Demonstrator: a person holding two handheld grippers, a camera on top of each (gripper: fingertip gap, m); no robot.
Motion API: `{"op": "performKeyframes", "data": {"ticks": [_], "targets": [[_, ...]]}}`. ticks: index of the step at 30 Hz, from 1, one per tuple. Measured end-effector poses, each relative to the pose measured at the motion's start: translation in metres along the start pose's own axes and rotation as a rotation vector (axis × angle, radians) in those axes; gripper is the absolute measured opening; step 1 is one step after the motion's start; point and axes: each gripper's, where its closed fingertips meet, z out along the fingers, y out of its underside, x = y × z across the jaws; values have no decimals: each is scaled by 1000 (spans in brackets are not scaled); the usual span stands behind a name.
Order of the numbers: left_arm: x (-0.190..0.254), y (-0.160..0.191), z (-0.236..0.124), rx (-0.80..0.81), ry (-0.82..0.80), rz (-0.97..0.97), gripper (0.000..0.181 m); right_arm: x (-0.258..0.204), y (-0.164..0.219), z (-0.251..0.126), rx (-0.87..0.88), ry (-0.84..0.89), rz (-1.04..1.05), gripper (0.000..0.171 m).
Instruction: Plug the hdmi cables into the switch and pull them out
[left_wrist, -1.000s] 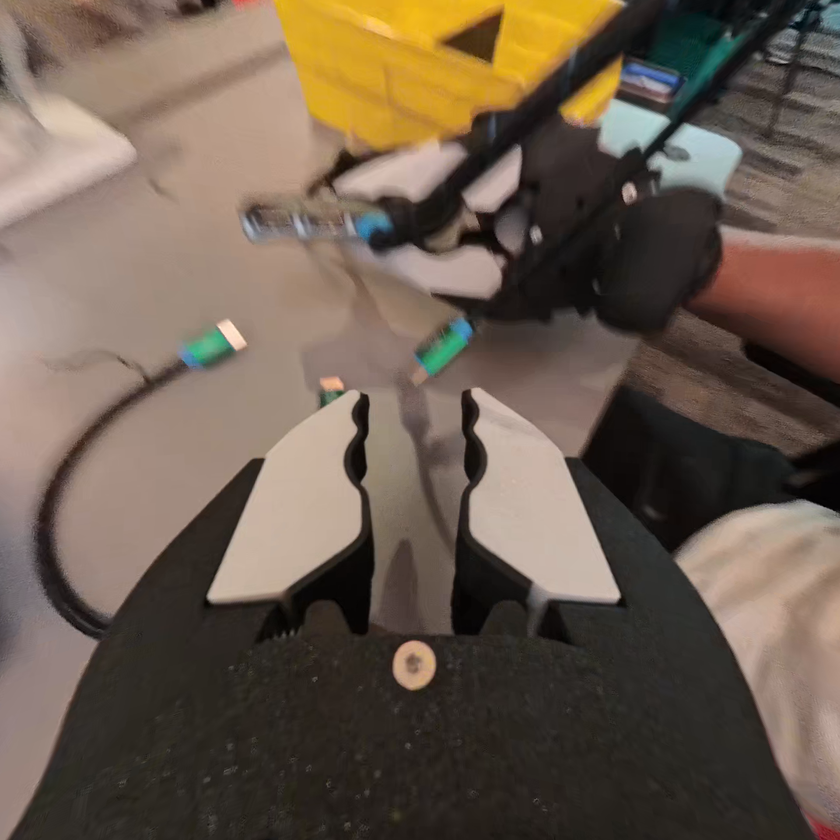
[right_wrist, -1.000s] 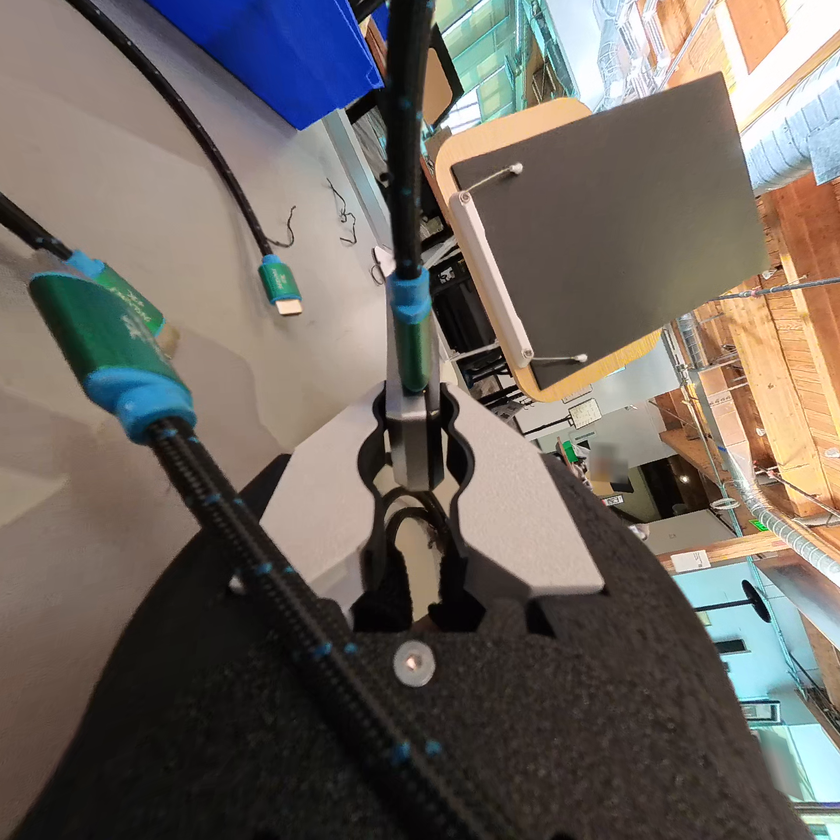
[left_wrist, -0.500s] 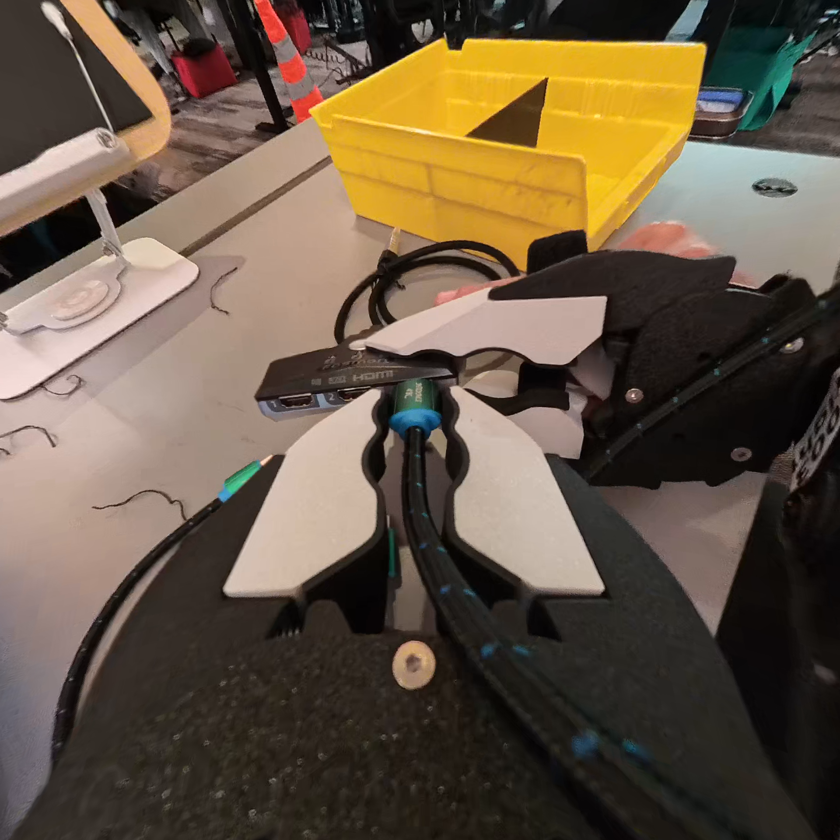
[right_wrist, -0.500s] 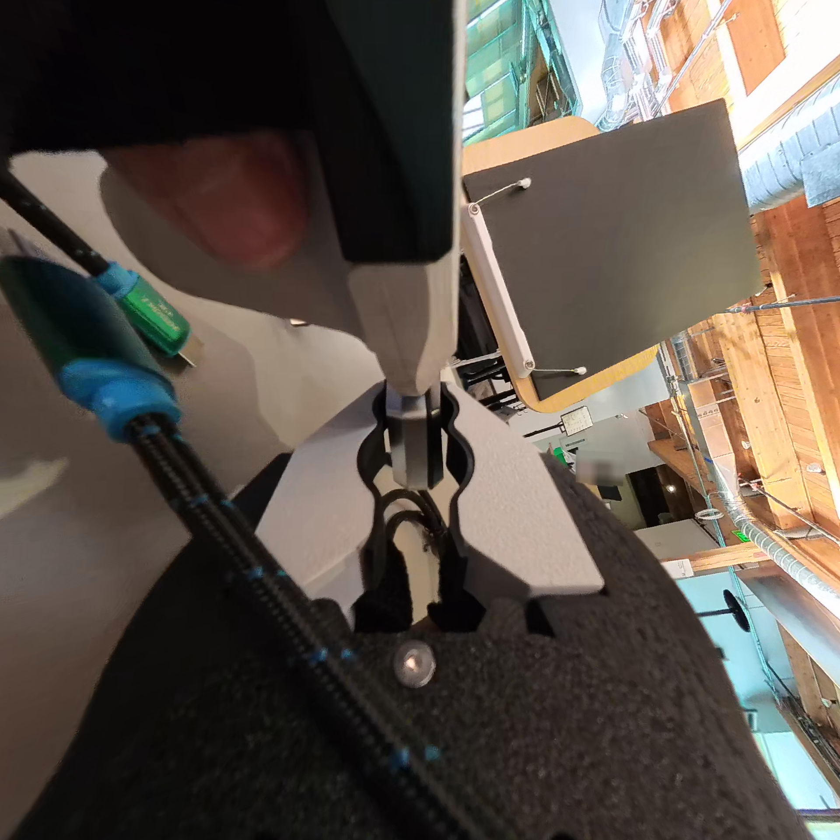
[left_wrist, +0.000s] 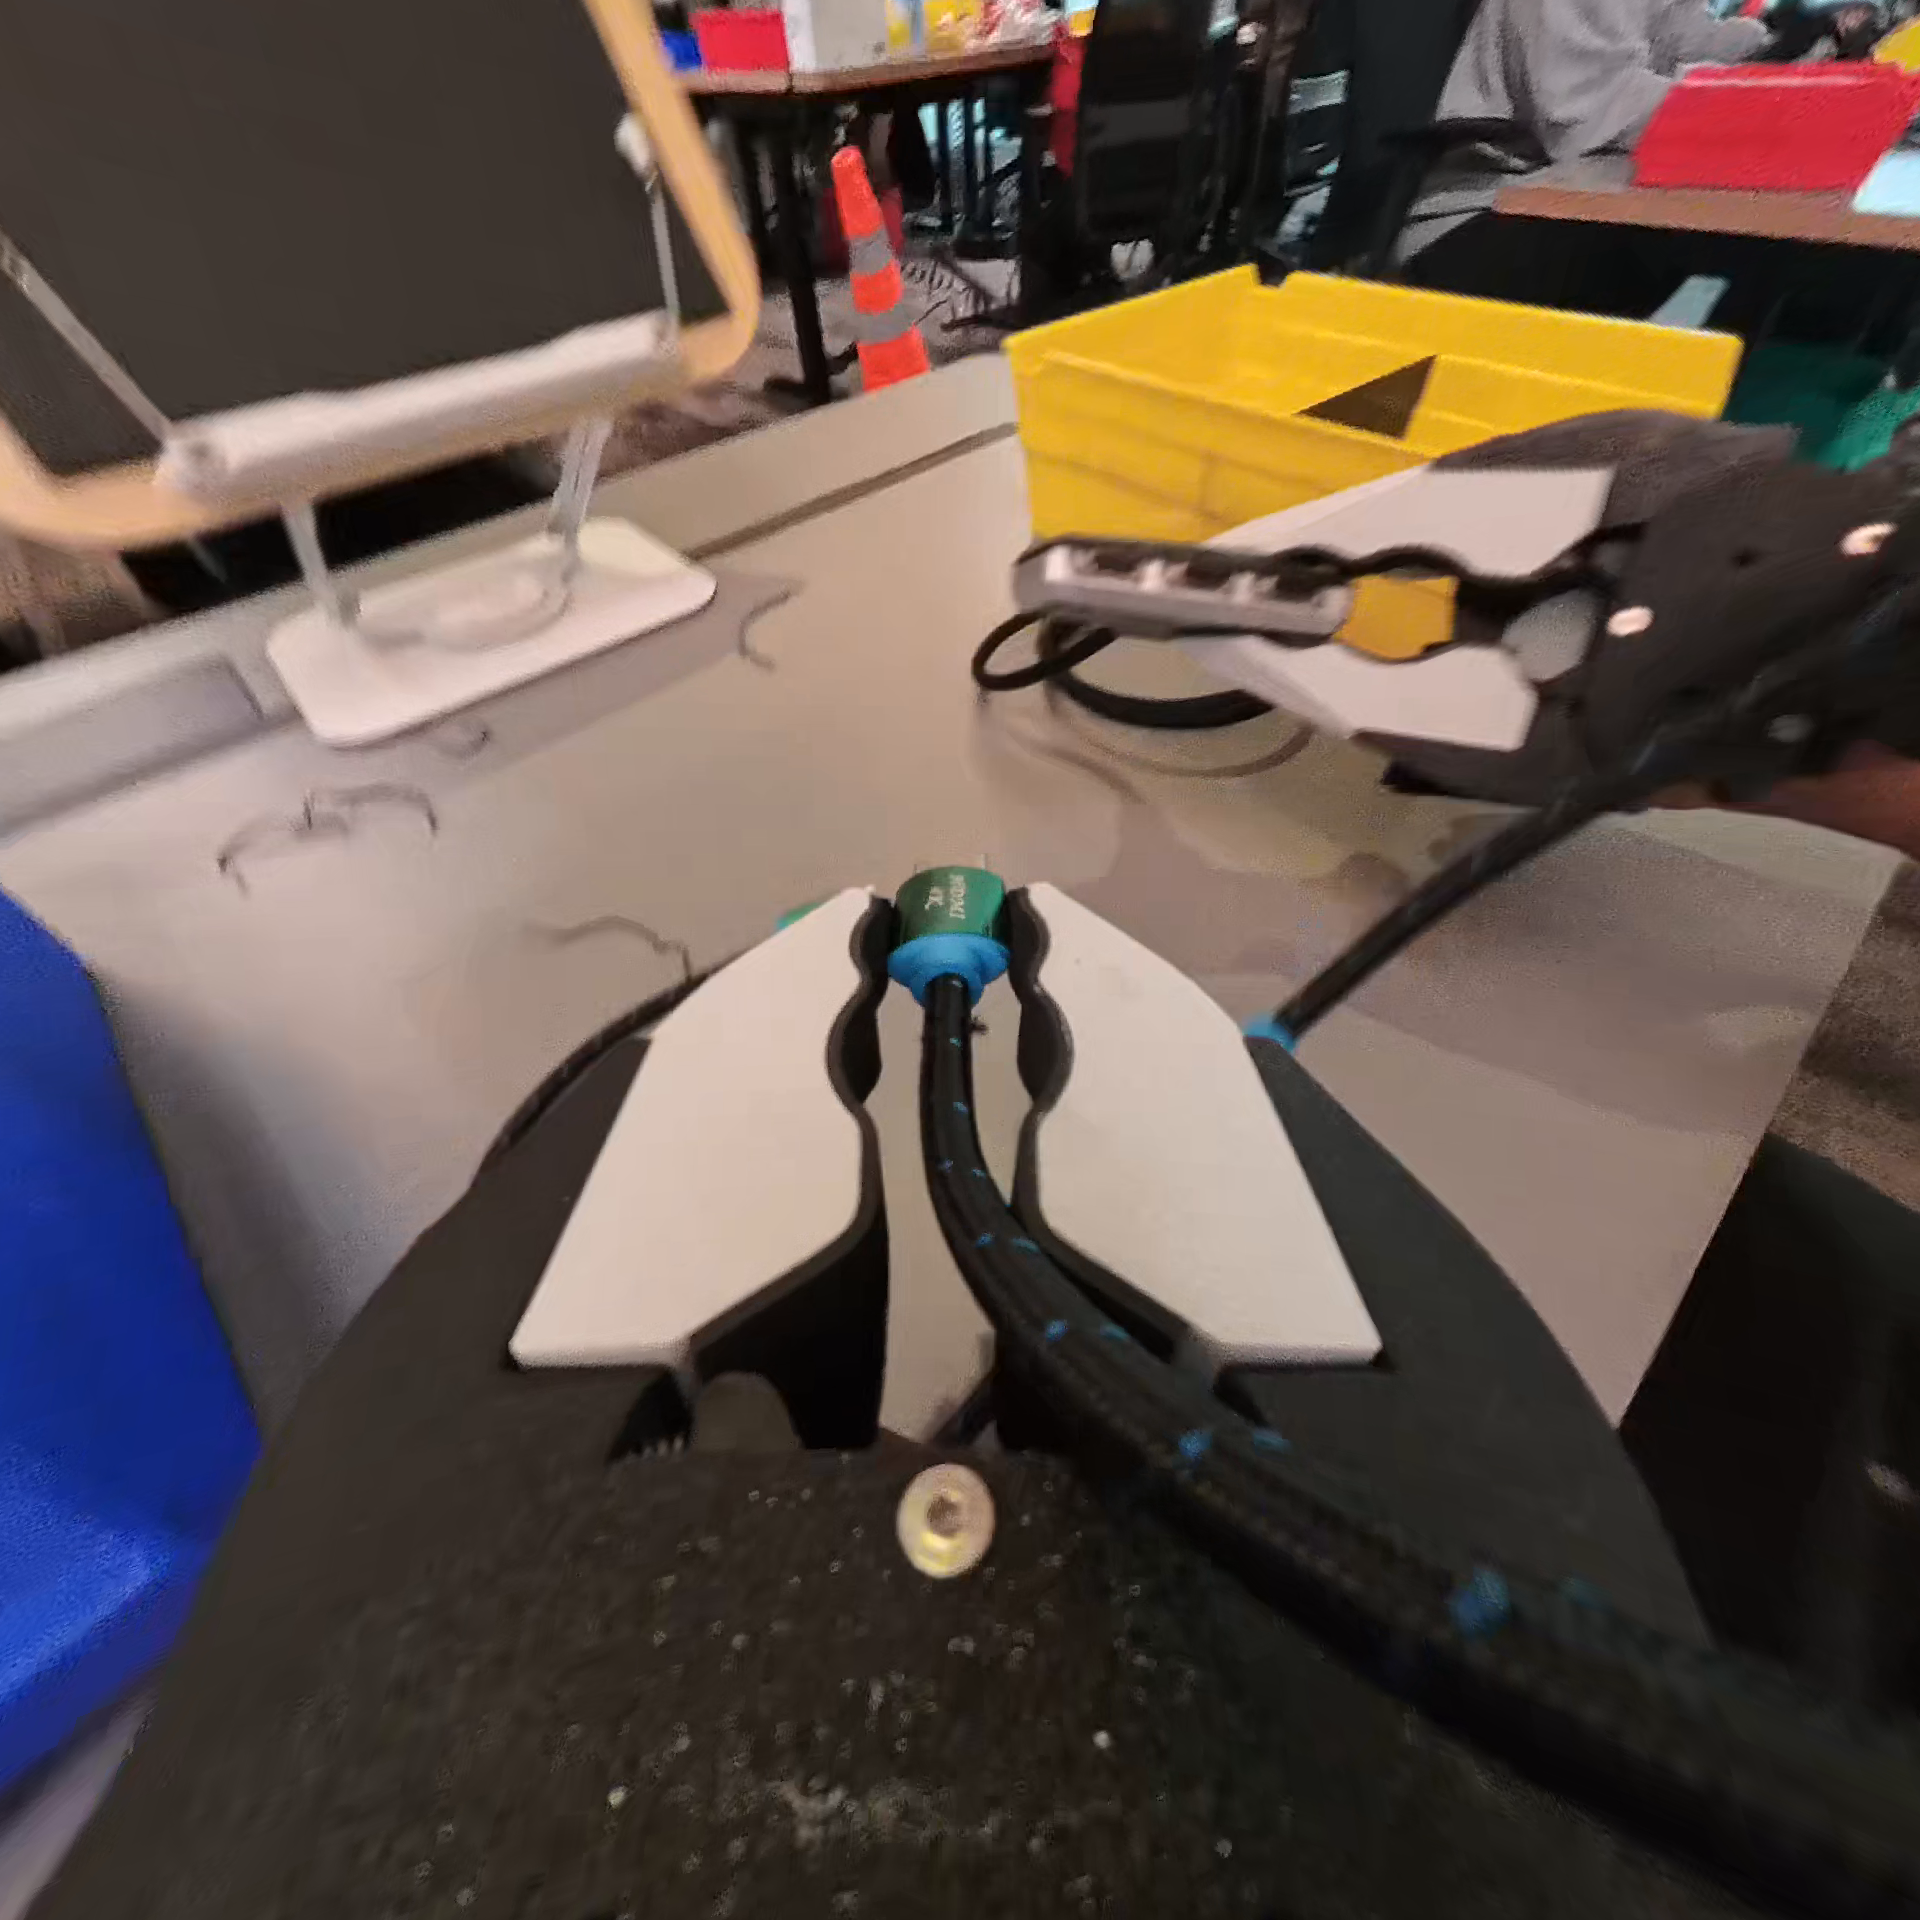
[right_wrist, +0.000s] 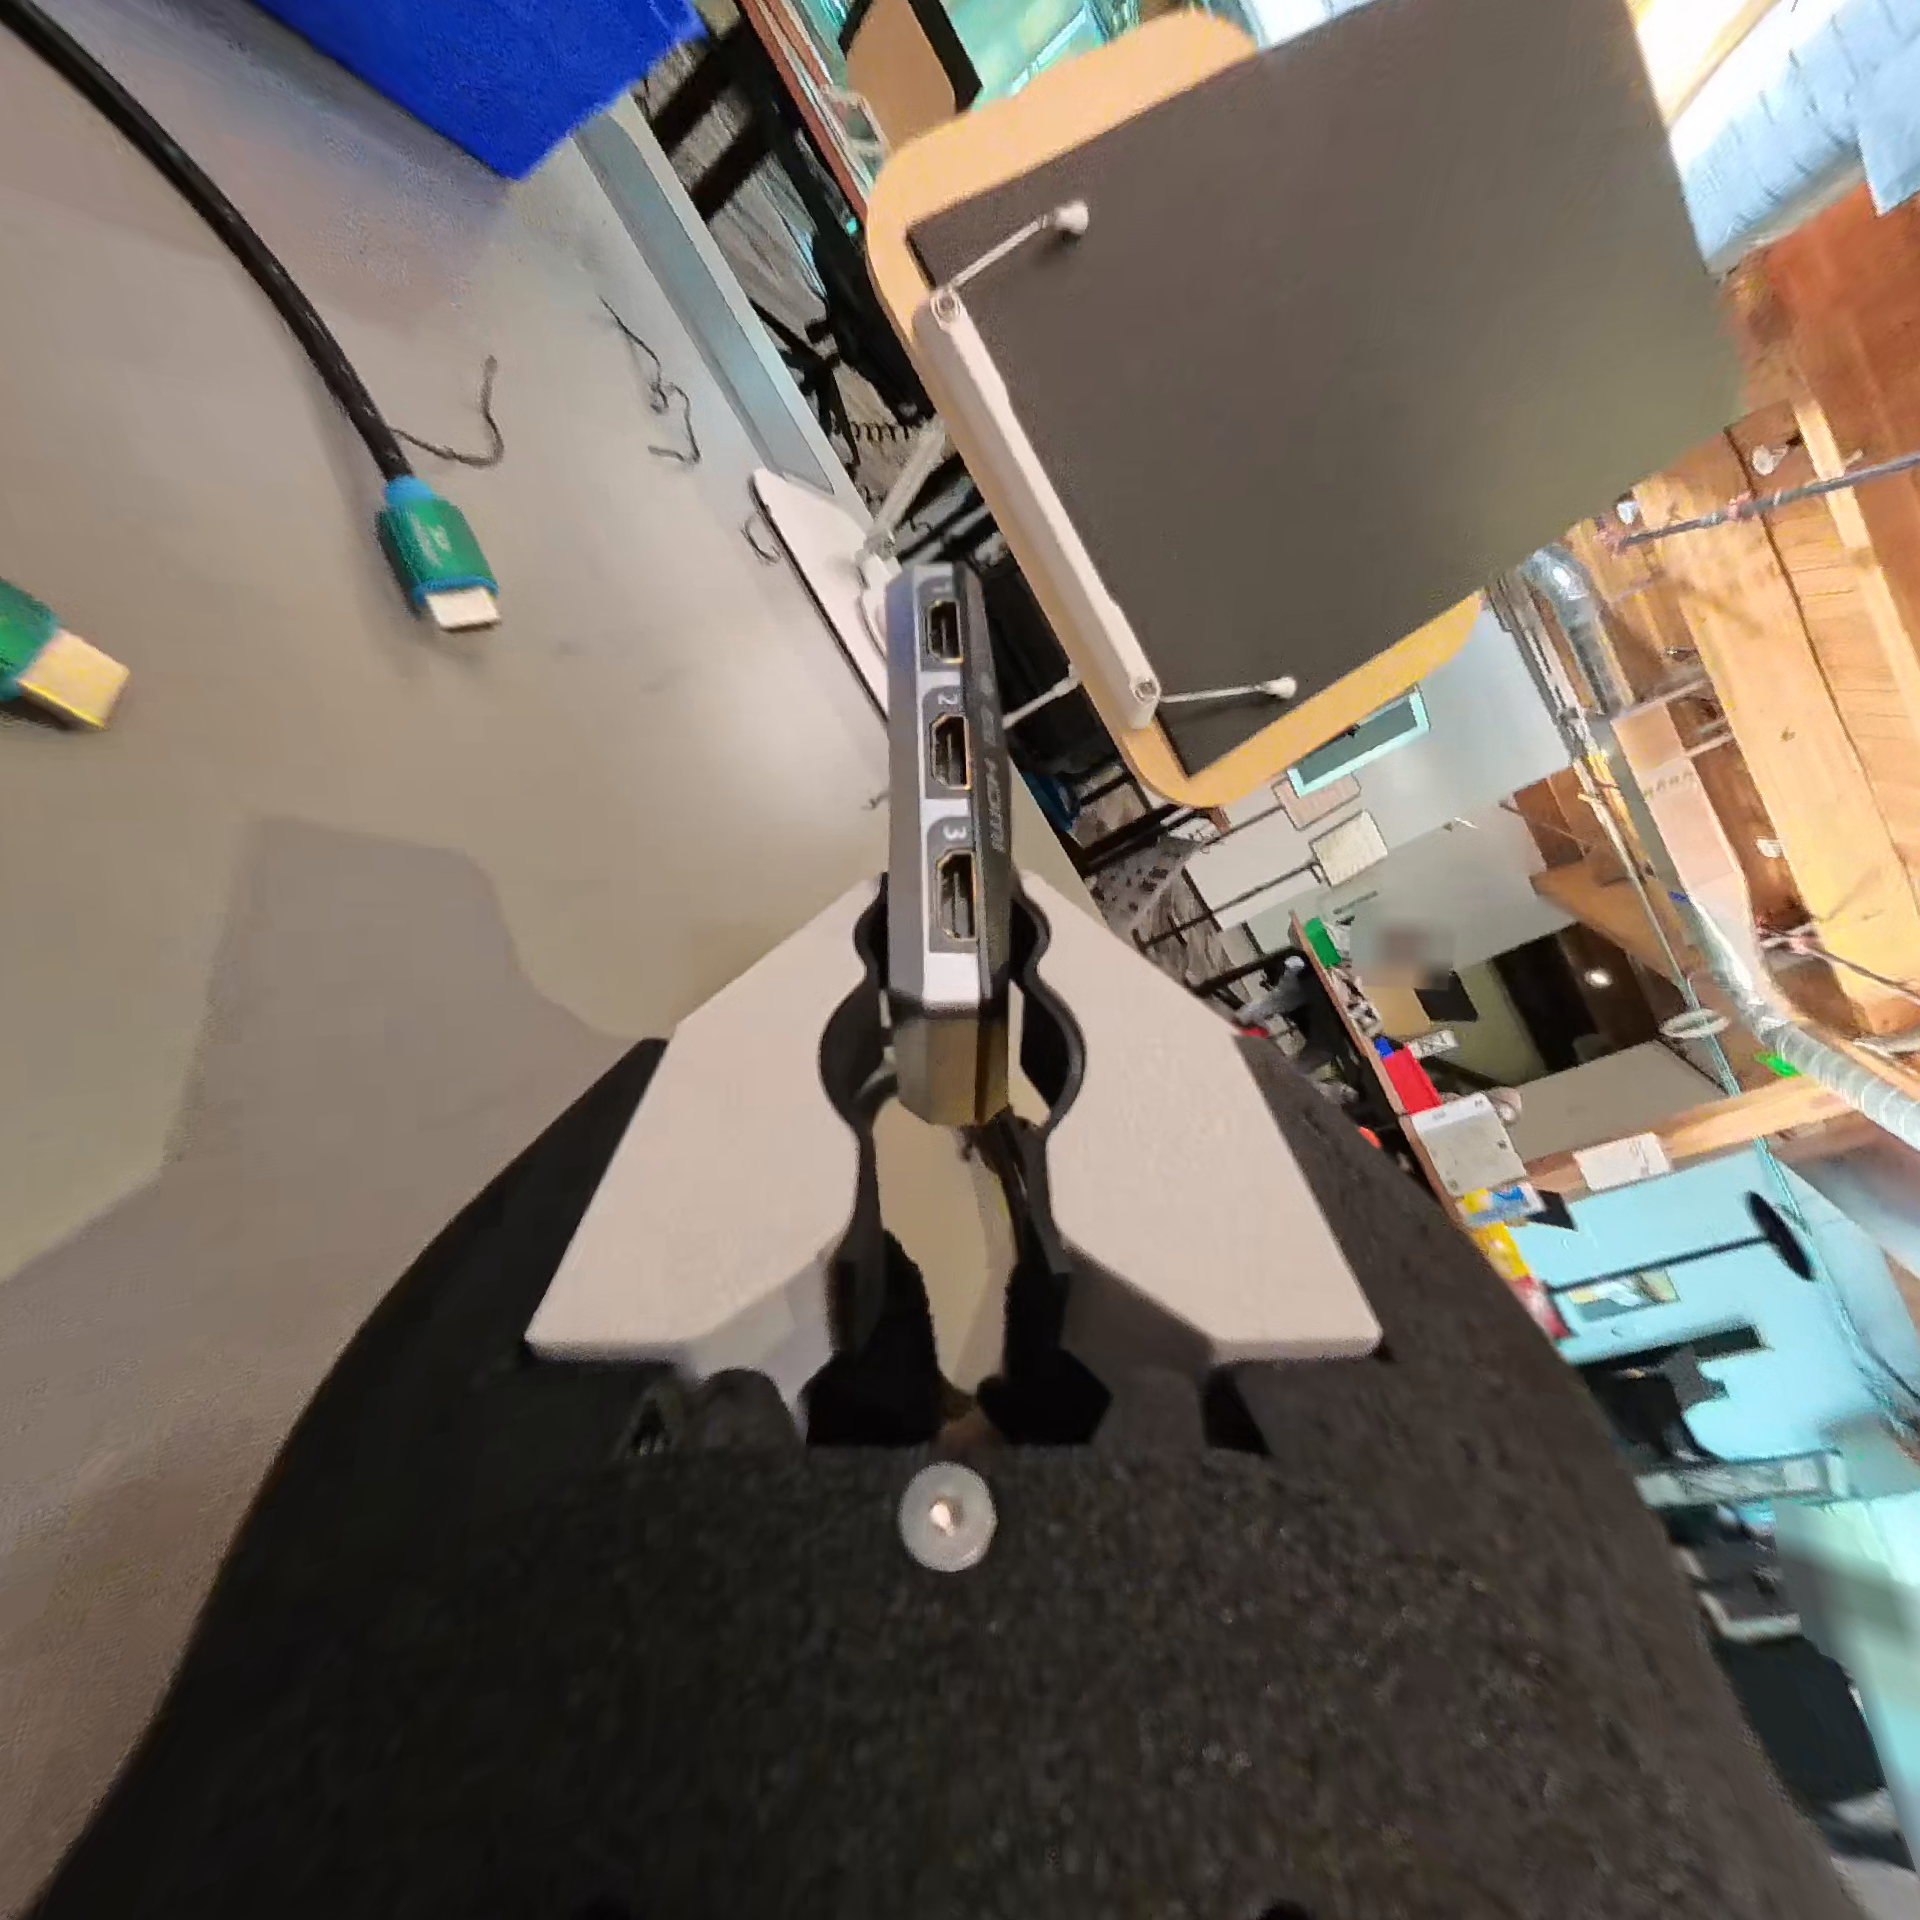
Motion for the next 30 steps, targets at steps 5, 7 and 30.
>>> {"op": "performKeyframes", "data": {"ticks": [5, 7, 30], "targets": [[-29, 28, -2, -74, -21, -104, 21, 20, -22, -2, 77, -51, 214, 19], [-29, 32, -1, -81, -9, -115, 21, 52, -36, -1, 109, -70, 342, 19], [-19, 52, 7, -160, 17, -34, 22, 395, 18, 8, 69, 109, 937, 19]]}}
